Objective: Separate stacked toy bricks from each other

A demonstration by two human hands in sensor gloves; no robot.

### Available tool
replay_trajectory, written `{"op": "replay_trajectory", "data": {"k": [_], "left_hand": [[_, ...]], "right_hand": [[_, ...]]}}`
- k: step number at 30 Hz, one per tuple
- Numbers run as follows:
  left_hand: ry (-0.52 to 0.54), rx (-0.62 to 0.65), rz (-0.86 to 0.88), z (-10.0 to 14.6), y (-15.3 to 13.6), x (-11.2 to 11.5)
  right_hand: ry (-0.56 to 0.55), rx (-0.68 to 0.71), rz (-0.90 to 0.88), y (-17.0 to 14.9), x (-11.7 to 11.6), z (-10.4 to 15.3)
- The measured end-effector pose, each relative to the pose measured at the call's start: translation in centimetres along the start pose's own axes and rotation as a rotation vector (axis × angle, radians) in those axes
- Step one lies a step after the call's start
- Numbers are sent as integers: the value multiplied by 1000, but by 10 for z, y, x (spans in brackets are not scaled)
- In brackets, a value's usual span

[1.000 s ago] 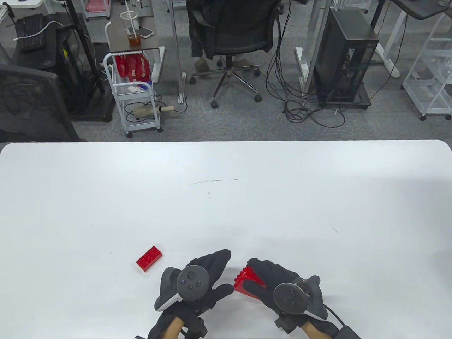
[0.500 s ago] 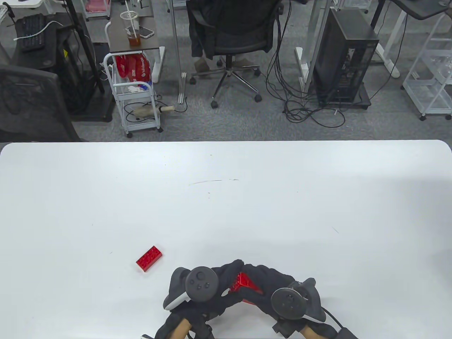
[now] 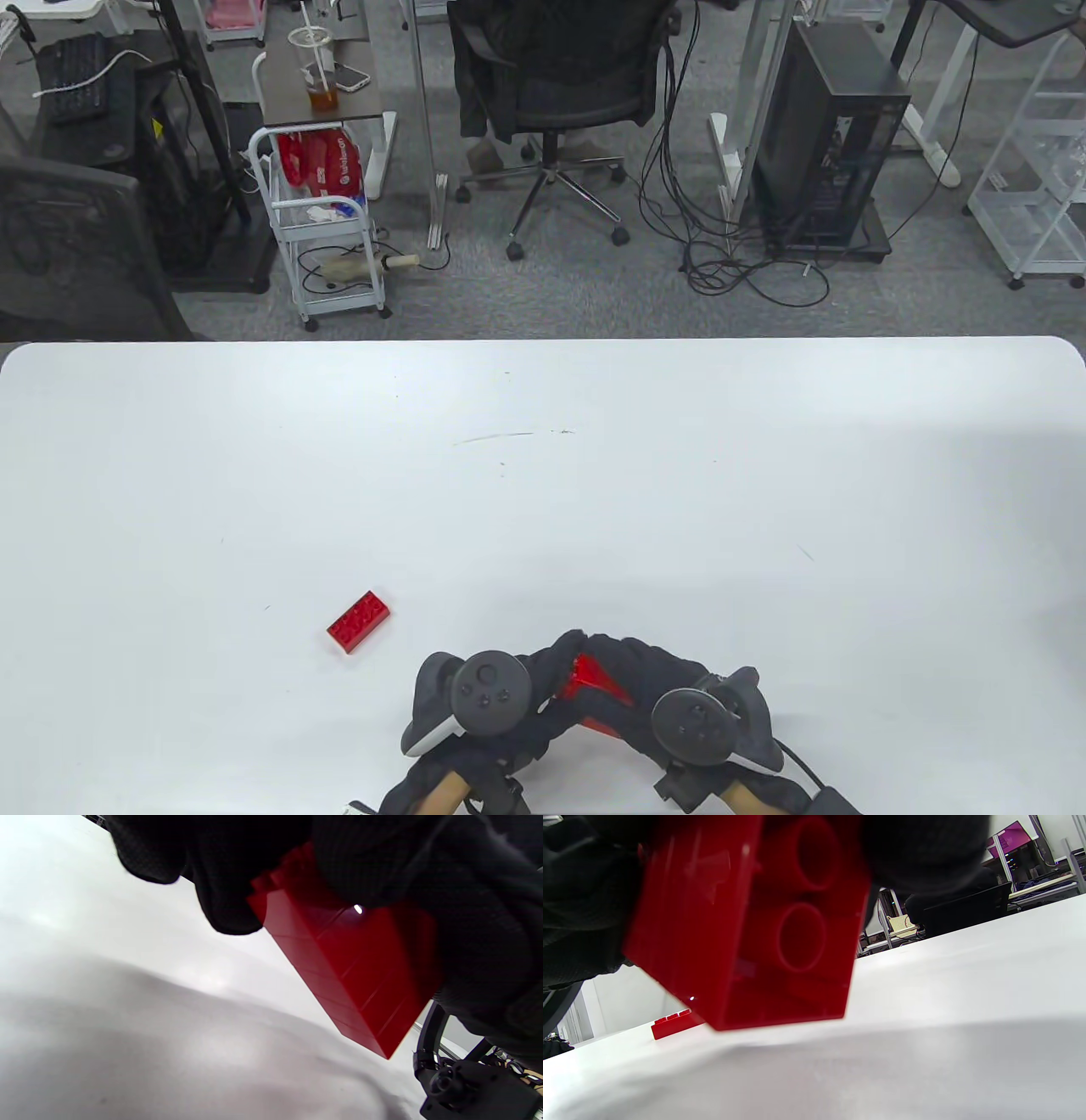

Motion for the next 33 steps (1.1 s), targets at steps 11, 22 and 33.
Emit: {"op": "replay_trajectory", "data": {"k": [11, 22, 33], "left_hand": [[56, -9, -63, -4, 9, 6], [124, -3, -125, 0, 17, 4], [131, -14, -153, 0, 19, 5]], "right_hand": [[-24, -2, 59, -2, 1, -2], [-94, 20, 79, 2, 4, -1], [-80, 20, 79, 2, 4, -2]]}}
Point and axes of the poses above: the tracker on the back of each hand, its own y axis roughly to the thumb side, its own z axis roughly from the fingertips to the wrist, x = y × z, the point moved 1 cm from there along -z, roughly from the wrist to the fingertips, and after that the axes turned 10 degrees about -y, right-handed, at the moved point
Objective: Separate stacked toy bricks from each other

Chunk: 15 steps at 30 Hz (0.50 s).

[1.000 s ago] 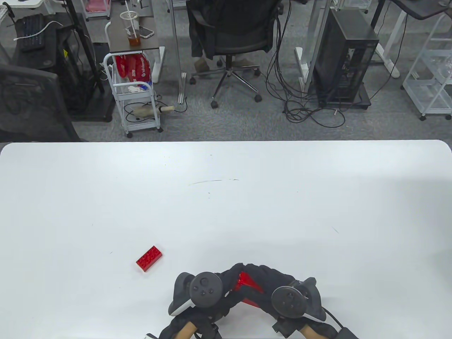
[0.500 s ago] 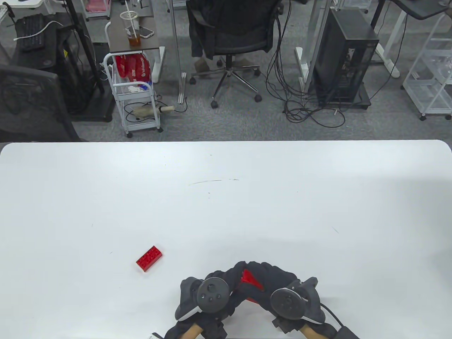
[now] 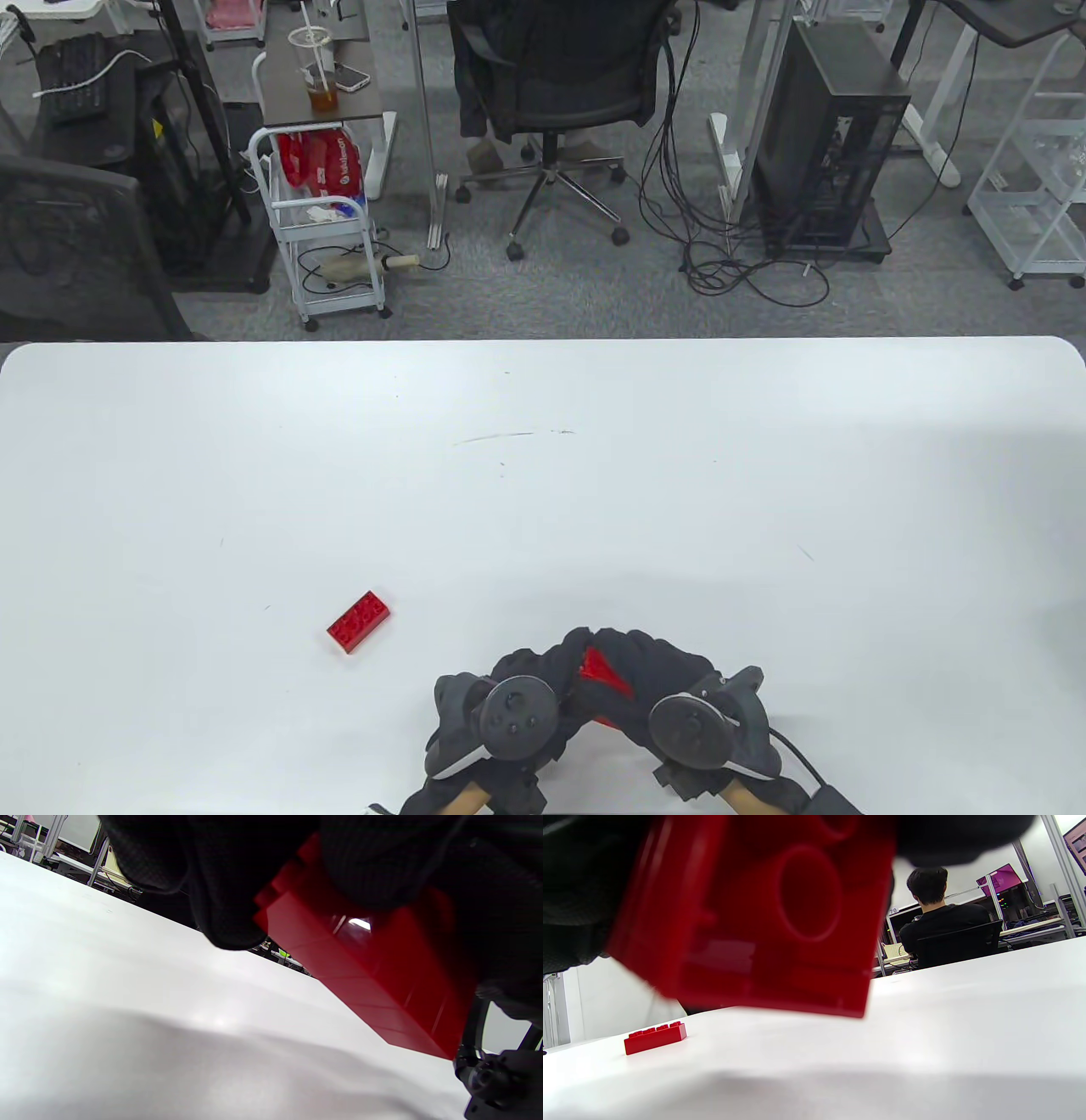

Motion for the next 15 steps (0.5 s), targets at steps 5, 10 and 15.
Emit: {"op": "replay_trajectory", "data": {"k": [5, 10, 15], "left_hand": [[8, -2, -18, 0, 2, 0], [24, -4, -43, 1, 5, 1], [35, -4, -52, 0, 7, 1]], "right_hand": [[4, 1, -1, 0, 0, 0], [-1, 4, 6, 0, 1, -1], [-5, 6, 3, -1, 2, -1]]}}
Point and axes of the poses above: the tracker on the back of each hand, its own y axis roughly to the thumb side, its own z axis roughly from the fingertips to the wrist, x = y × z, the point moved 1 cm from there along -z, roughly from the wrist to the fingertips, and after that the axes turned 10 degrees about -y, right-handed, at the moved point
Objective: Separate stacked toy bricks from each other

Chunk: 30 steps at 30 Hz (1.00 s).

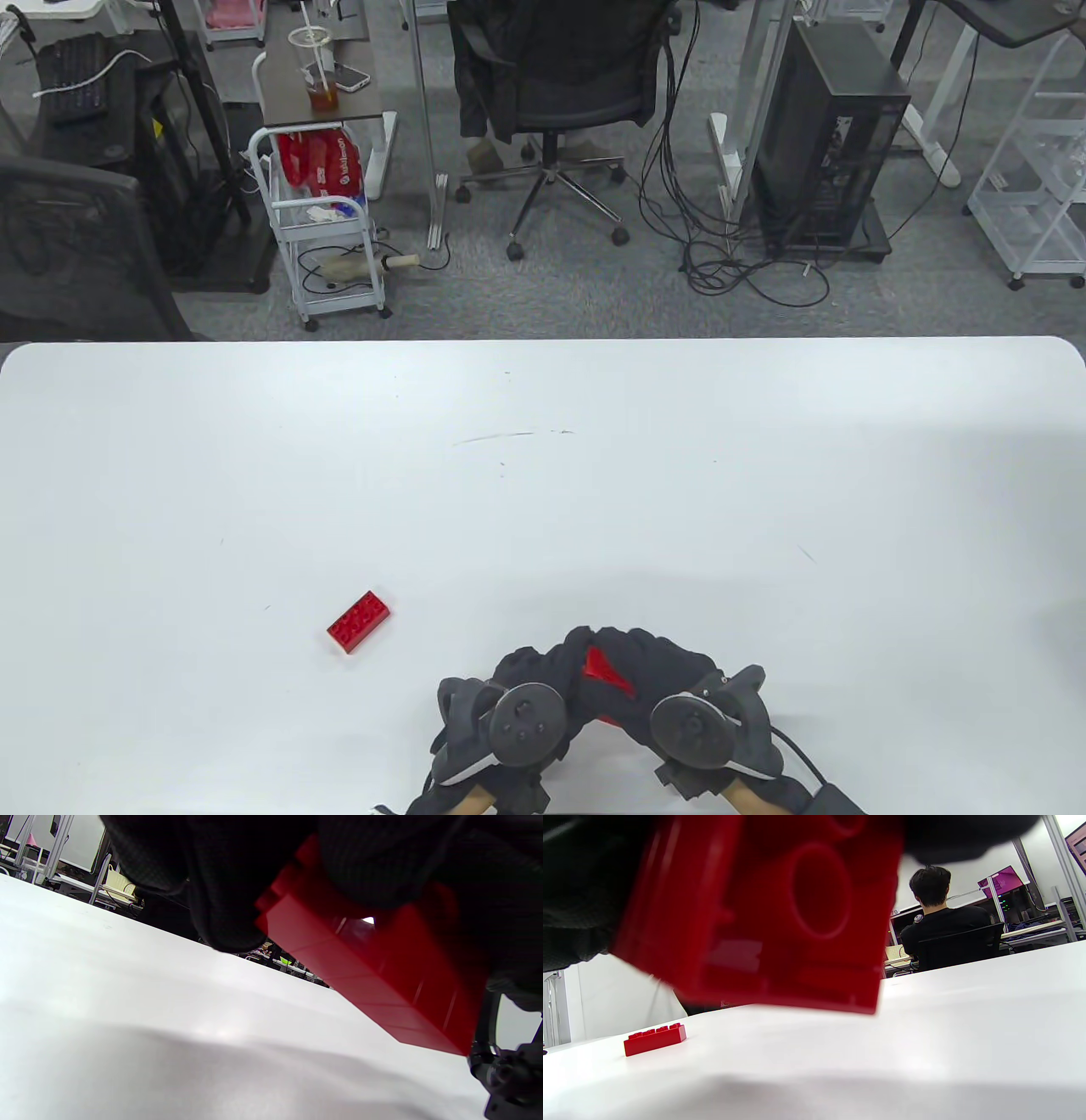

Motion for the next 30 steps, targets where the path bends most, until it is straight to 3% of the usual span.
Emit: {"op": "replay_trajectory", "data": {"k": [23, 25, 30], "left_hand": [[77, -58, -93, 10, 18, -3], [171, -87, -159, 13, 22, -5], [114, -80, -117, 13, 21, -7]], "right_hand": [[-42, 52, 12, 3, 8, 3], [-54, 13, 2, 2, 9, 1], [-52, 33, 1, 2, 11, 2]]}}
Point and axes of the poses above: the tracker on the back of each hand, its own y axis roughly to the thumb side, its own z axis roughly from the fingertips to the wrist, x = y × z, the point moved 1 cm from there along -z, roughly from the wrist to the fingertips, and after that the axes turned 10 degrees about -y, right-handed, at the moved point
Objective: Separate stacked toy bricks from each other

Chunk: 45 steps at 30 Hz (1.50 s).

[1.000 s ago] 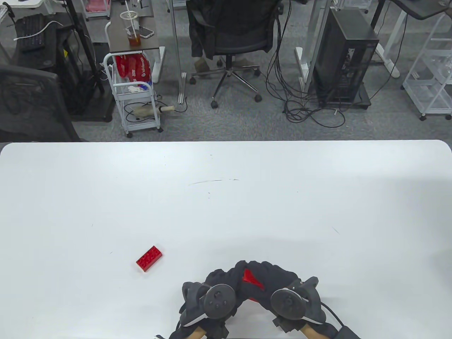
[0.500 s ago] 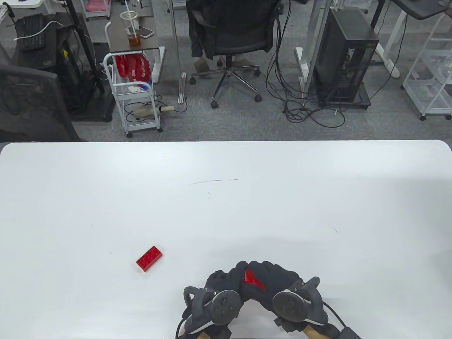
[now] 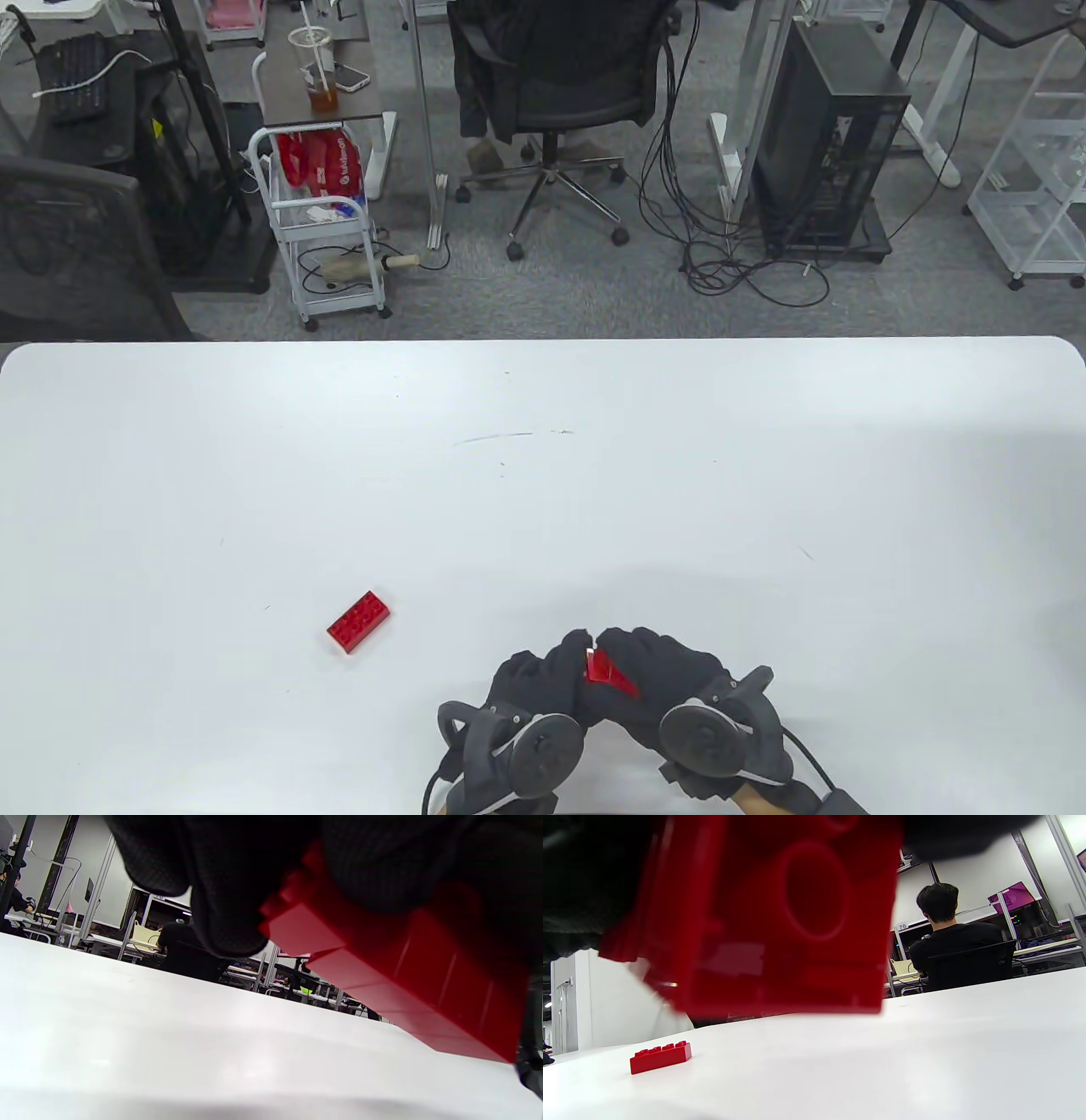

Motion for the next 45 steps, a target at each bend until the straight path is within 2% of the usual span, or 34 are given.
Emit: {"op": "replay_trajectory", "data": {"k": [11, 19, 28, 45], "left_hand": [[-39, -71, -31, -2, -18, -1], [-99, -183, -66, -17, -41, -8], [-236, -345, -130, -50, -68, -12], [-366, -580, -307, -133, -108, -14]], "right_hand": [[21, -32, 16, -10, -11, 0], [29, -63, 26, -21, -11, -2], [23, -67, 20, -22, -10, -2], [44, -62, 5, -21, -11, -3]]}}
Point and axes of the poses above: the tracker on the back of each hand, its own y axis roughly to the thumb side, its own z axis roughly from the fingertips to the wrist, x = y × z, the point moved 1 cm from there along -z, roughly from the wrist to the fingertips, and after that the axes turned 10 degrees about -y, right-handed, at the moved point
